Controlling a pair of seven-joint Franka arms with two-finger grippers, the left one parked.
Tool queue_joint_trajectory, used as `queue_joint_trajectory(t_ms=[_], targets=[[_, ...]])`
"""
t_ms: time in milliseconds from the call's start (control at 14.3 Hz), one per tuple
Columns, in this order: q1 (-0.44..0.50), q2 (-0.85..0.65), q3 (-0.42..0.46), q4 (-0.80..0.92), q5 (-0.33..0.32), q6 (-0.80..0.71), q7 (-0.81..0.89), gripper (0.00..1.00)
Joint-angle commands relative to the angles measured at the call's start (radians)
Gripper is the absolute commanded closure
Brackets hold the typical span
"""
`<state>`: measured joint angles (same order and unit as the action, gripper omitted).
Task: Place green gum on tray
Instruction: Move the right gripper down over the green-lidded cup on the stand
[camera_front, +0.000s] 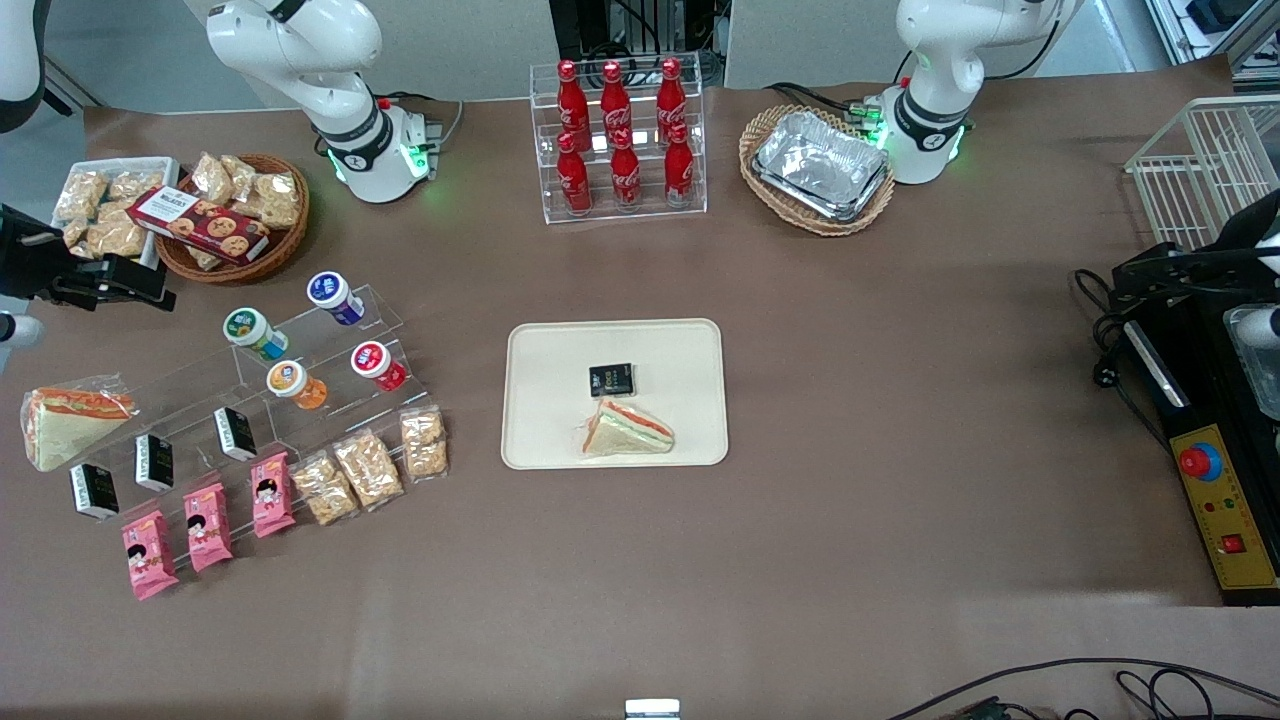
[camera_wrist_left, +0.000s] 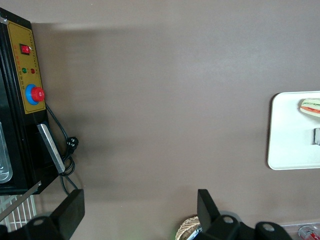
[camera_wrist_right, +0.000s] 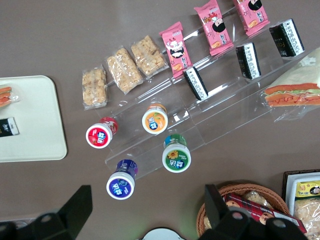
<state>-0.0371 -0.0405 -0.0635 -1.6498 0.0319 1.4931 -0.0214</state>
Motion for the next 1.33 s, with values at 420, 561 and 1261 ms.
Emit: queue_joint_trajectory(t_ms=[420, 561, 1261], targets=[[-0.006, -0.229, -0.012, -0.338, 0.006, 0.179, -0.078, 0.00], [-0.004, -0.254, -0.038, -0.410, 0.003, 0.222, -0.089, 0.00], [-0.018, -0.272, -0.052, -0.735, -0.044, 0.593, -0.089, 0.00]])
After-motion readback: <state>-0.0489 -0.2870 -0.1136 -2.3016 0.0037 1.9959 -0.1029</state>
